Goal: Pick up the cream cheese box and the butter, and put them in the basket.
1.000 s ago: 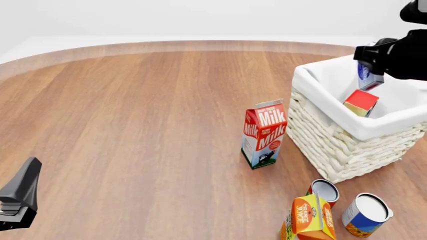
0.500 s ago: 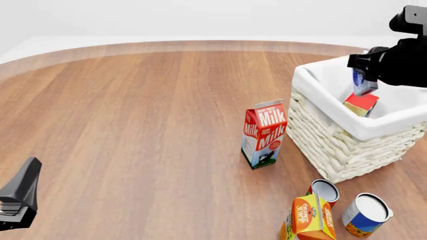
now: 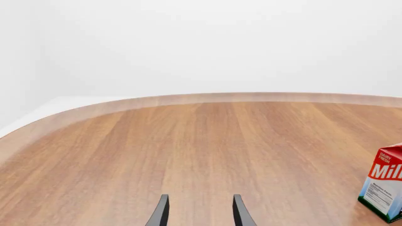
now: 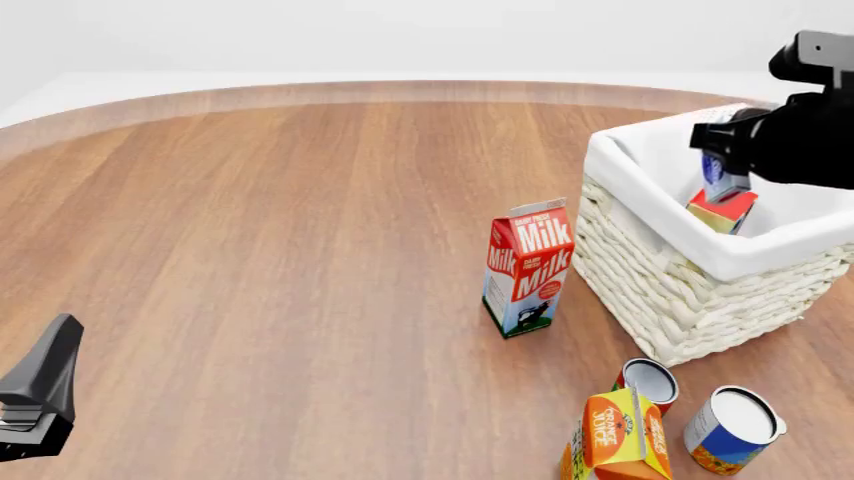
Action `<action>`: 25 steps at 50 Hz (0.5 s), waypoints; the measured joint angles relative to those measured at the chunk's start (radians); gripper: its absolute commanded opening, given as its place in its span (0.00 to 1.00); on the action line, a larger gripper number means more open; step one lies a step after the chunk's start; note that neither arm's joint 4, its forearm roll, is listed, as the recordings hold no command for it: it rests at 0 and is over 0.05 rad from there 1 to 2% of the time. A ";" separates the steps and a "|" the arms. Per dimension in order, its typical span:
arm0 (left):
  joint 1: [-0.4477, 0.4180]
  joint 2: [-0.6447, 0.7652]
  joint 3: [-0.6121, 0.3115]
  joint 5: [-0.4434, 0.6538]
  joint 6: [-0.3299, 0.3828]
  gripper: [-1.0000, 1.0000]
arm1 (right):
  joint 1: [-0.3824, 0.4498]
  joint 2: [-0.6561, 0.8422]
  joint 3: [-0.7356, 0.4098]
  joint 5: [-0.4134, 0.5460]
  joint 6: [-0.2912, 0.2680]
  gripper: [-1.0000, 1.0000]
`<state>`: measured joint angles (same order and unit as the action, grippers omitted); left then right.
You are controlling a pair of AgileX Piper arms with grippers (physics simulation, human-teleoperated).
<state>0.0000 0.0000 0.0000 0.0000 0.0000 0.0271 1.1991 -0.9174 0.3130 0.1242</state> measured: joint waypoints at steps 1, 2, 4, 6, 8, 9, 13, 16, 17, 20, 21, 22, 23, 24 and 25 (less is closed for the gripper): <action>0.000 0.000 0.000 0.000 0.000 1.00 | 0.000 0.001 0.001 -0.001 0.000 0.00; 0.000 0.000 0.000 0.000 0.000 1.00 | 0.001 0.001 0.003 -0.002 0.000 0.00; 0.000 0.000 0.000 0.000 0.000 1.00 | 0.001 0.002 0.005 -0.005 0.000 0.00; 0.000 0.000 0.000 0.000 0.000 1.00 | 0.001 0.004 0.007 -0.007 0.000 0.00; 0.000 0.000 0.000 0.000 0.000 1.00 | 0.001 0.005 0.009 -0.009 0.000 0.00; 0.000 0.000 0.000 0.000 0.000 1.00 | 0.001 0.006 0.009 -0.010 0.000 0.00; 0.000 0.000 0.000 0.000 0.000 1.00 | 0.002 0.009 0.013 -0.015 0.001 0.00; 0.000 0.000 0.000 0.000 0.000 1.00 | 0.003 0.012 0.015 -0.019 0.001 0.00; 0.000 0.000 0.000 0.000 0.000 1.00 | 0.004 0.013 0.016 -0.020 0.001 0.00; 0.000 0.000 0.000 0.000 0.000 1.00 | 0.006 0.014 0.018 -0.023 0.002 0.00; 0.000 0.000 0.000 0.000 0.000 1.00 | 0.007 0.015 0.019 -0.024 0.002 0.00; 0.000 0.000 0.000 0.000 0.000 1.00 | 0.008 0.016 0.020 -0.025 0.002 0.00; 0.000 0.000 0.000 0.000 0.000 1.00 | 0.008 0.016 0.021 -0.026 0.003 0.00; 0.000 0.000 0.000 0.000 0.000 1.00 | 0.009 0.017 0.022 -0.028 0.003 0.00; 0.000 0.000 0.000 0.000 0.000 1.00 | 0.009 0.018 0.023 -0.029 0.003 0.00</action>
<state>0.0000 0.0000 0.0000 0.0000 0.0000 0.0358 1.2171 -0.8947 0.2842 0.1273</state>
